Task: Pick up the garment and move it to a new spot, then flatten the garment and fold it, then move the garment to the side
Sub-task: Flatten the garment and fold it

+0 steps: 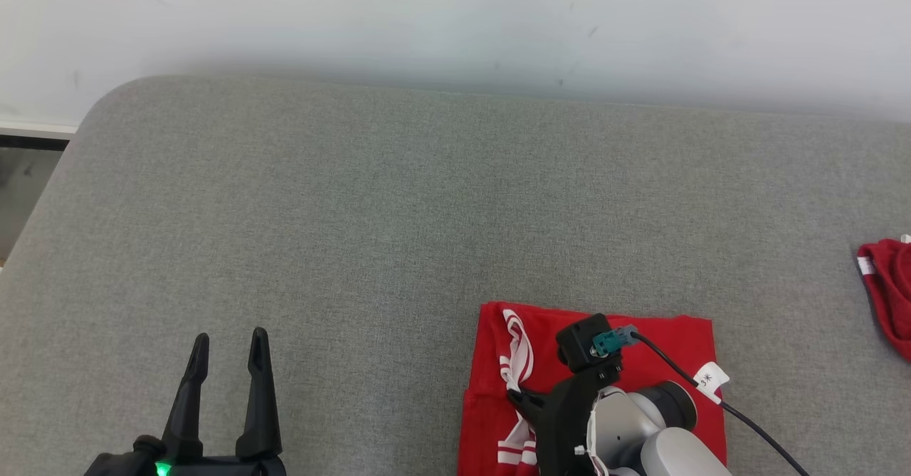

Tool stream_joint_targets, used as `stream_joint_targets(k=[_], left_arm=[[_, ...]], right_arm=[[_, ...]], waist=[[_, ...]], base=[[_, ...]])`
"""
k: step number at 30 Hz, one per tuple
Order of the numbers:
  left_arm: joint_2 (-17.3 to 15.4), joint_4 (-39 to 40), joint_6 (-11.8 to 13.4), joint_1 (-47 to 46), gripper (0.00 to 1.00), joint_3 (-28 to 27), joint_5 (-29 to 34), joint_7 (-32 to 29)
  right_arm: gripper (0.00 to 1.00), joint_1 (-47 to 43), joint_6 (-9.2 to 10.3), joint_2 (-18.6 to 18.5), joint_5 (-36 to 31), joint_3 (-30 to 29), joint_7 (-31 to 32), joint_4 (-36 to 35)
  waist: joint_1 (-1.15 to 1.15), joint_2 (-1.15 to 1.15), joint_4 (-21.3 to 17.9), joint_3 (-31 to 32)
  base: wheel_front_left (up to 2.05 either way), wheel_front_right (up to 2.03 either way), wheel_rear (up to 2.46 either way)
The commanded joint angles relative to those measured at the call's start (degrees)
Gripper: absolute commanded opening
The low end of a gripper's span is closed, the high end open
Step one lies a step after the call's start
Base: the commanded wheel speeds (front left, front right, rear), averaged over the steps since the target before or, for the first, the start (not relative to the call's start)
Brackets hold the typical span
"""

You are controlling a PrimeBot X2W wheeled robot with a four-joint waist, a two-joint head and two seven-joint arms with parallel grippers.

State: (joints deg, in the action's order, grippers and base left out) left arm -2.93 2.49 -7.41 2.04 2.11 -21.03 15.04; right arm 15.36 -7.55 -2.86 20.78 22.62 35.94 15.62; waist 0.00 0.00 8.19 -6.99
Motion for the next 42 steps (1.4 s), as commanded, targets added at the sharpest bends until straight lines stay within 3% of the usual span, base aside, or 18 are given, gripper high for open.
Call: stream_joint_targets(k=[1,2,3,4,15,25,28,32,33,34,35,36,42], left_arm=[[0.05,-0.19,-0.08,-0.77,1.00,-0.09,-0.12,0.18],[0.05,-0.21,-0.08,-0.85,1.00,-0.09,-0.09,0.18],[0.05,-0.23,-0.08,-0.93,1.00,-0.09,-0.07,0.18],[0.05,-0.24,-0.08,-0.95,1.00,-0.12,-0.06,0.17],[0.05,0.11,-0.08,-0.65,1.00,-0.60,0.66,0.18],[0.04,0.00,-0.08,0.85,1.00,-0.58,1.19,0.17],[0.05,-0.24,-0.08,1.06,1.00,-0.63,0.87,0.17],[0.03,-0.36,-0.08,0.47,1.00,-0.30,0.64,0.18],[0.04,-0.37,-0.08,0.28,1.00,-0.21,0.59,0.17],[0.05,-0.36,-0.08,0.04,1.00,-0.06,0.54,0.18],[0.04,-0.35,-0.09,-0.24,1.00,0.07,0.51,0.18],[0.05,-0.37,-0.09,-0.45,1.00,0.34,0.44,0.17],[0.04,-0.69,-0.09,-1.14,1.00,0.88,-0.27,0.18]], right_arm=[[0.00,0.86,0.13,-0.04,0.41,0.24,-0.40,0.40],[0.05,0.94,0.13,-0.04,0.65,0.51,-0.57,0.58],[0.19,0.96,0.13,-0.03,1.14,0.91,-0.75,0.75],[1.00,0.87,0.13,-0.02,1.80,1.18,-0.61,0.95],[1.00,3.00,0.13,-0.08,7.11,-1.81,-5.92,-3.14],[1.00,-2.19,0.13,-0.02,-2.80,-18.23,-9.01,-11.43],[1.00,-5.00,0.13,0.03,-5.09,-19.44,-7.87,-13.10],[1.00,-8.45,0.13,0.03,-6.17,-16.22,-6.99,-13.55],[0.56,-8.96,0.13,0.01,-5.54,-14.88,-7.00,-13.27],[0.41,-9.32,0.13,0.01,-5.14,-13.24,-6.99,-12.89],[0.13,-9.35,0.13,0.00,-4.86,-11.65,-7.11,-12.36],[0.00,-9.17,0.13,-0.02,-4.34,-10.03,-7.40,-11.80],[0.00,-5.01,0.13,-0.04,-2.84,-3.11,-8.83,-5.69]], waist=[[0.00,0.00,0.02,-0.01],[0.00,0.00,0.02,0.01],[0.00,0.00,0.03,0.03],[0.00,0.00,0.02,0.05],[0.00,0.00,-0.80,0.79],[0.00,0.00,-3.07,2.25],[0.00,0.00,-4.06,2.33],[0.00,0.00,-4.61,2.03],[0.00,0.00,-4.62,1.89],[0.00,0.00,-4.56,1.68],[0.00,0.00,-4.44,1.46],[0.00,0.00,-4.22,1.21],[0.00,0.00,-1.95,-0.07]], base=[[0.00,0.00,0.00],[0.00,0.00,0.00],[0.00,0.00,0.00],[0.00,0.00,0.00],[0.00,0.00,0.00],[0.00,0.00,0.00],[0.00,0.00,0.00],[0.00,0.00,0.00],[0.00,0.00,0.00],[0.00,0.00,0.00],[0.00,0.00,0.00],[0.00,0.00,0.00],[0.00,0.00,0.00]])
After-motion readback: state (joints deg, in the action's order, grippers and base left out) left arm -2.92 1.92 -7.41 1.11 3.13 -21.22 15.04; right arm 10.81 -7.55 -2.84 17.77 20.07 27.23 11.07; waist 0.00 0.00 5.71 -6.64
